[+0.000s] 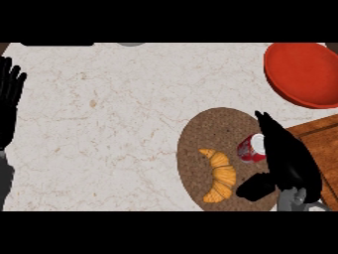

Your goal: Pick the can from the placemat and place it in the bowl

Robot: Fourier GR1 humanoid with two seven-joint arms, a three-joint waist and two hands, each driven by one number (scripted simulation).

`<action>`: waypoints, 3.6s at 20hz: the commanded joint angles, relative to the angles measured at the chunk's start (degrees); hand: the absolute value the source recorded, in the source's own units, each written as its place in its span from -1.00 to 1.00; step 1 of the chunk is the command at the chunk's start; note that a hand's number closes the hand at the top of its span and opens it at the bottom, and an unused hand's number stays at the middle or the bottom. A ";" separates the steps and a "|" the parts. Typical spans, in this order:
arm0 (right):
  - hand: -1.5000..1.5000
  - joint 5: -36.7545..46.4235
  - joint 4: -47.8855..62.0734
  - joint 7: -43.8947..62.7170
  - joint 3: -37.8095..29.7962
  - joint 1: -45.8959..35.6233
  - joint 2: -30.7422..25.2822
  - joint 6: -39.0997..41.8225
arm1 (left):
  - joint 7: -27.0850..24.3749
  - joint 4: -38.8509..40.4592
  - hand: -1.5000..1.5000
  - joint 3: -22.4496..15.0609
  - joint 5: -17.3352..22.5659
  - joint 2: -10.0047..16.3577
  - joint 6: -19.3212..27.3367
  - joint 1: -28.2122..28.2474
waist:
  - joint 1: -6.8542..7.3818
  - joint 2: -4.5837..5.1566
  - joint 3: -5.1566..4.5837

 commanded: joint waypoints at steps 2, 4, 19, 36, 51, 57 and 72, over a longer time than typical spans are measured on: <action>-1.00 -0.11 1.17 -0.04 -1.24 0.60 -0.54 -0.90 | 0.10 0.40 0.00 2.62 1.41 0.57 -2.93 0.18 | 0.01 -0.02 0.00; -1.00 1.45 0.85 2.14 1.49 1.64 0.56 -0.61 | -0.60 1.61 0.00 0.76 -1.74 -0.86 -0.87 -1.43 | -0.12 -0.01 -0.01; -1.00 0.29 11.65 -6.33 -5.01 3.12 -2.83 -6.86 | 1.74 -0.60 0.00 3.58 -0.74 -0.13 -4.43 -0.43 | -0.11 -0.01 0.00; 1.00 7.07 20.03 -16.61 -2.44 3.10 -5.36 -19.12 | 0.40 0.01 0.00 3.73 -3.23 -2.74 -3.25 -0.83 | -0.08 0.01 0.00; 1.00 -10.81 39.63 -54.30 -38.82 9.25 -47.55 -13.31 | 1.68 -2.99 0.00 5.37 -1.96 -2.04 -3.59 2.02 | -1.89 0.43 0.61; 1.00 -15.63 55.00 -71.88 -48.67 7.10 -58.40 -16.98 | 2.19 -2.74 0.00 4.68 -2.08 -2.39 -3.42 0.38 | -0.93 0.46 0.57; 1.00 -28.25 77.07 -90.42 -51.60 -15.66 -71.36 -1.25 | 1.88 -1.70 0.00 2.39 -3.80 -3.45 -3.22 -2.31 | 2.04 0.42 0.06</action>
